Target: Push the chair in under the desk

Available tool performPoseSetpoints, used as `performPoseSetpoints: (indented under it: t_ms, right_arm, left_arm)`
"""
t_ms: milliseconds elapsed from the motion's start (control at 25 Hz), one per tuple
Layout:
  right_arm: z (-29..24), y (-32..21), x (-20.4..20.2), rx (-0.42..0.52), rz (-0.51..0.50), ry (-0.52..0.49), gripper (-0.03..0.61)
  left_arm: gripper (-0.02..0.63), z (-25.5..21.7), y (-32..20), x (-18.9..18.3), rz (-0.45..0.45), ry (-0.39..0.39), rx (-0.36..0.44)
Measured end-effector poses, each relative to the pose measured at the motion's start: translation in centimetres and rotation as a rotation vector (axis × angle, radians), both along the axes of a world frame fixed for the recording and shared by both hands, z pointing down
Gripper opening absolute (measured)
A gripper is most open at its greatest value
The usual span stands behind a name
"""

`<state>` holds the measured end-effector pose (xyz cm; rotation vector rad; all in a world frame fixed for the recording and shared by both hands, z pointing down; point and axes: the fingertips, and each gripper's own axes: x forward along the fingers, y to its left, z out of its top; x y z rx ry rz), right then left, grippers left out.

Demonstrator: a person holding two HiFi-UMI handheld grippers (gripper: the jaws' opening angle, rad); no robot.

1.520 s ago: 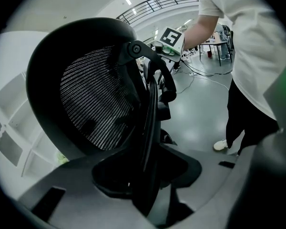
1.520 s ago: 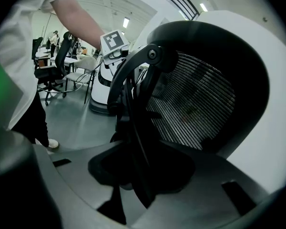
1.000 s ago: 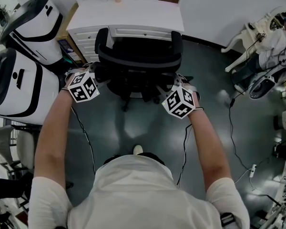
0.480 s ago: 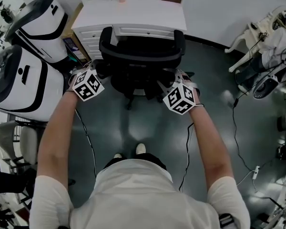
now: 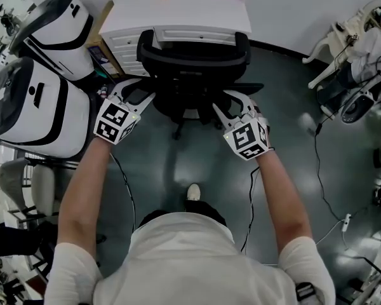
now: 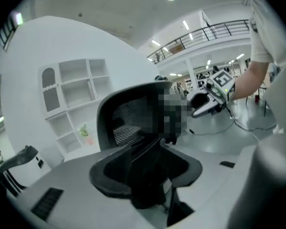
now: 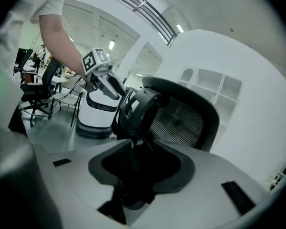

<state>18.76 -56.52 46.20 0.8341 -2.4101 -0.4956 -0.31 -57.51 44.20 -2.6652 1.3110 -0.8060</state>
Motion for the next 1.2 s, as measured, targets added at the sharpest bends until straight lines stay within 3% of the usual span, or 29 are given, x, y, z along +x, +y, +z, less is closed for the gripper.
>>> performPoseSetpoints:
  t_ms: [320,480,680,880,1200]
  right_arm:
    - [-1.0,7.6,-1.5,-0.069,0.064,-0.143,0.132]
    - [-1.9,11.2,-2.3,-0.093,0.126,-0.223,0.094]
    - [-1.9,15.8,-3.5,-0.141,0.188,-0.291,0.074]
    - [-1.7,20.9,-4.9,-0.168,0.233,-0.341,0.026]
    - [-0.7,28.8,-6.9,-0.217,0.305,-0.389,0.014]
  left_arm:
    - [0.164,-2.1,8.2,0.0,-0.022,0.251,-0.004]
    - [0.126,-2.2,12.5,-1.1,-0.044,0.321,-0.022]
    - [0.088,-1.9,17.6,-1.8,-0.029,0.359,-0.060]
    - [0.010,-1.6,23.0,-2.0,0.025,0.376,-0.104]
    - [-0.002,-0.6,31.1,-3.6,0.109,0.420,-0.168]
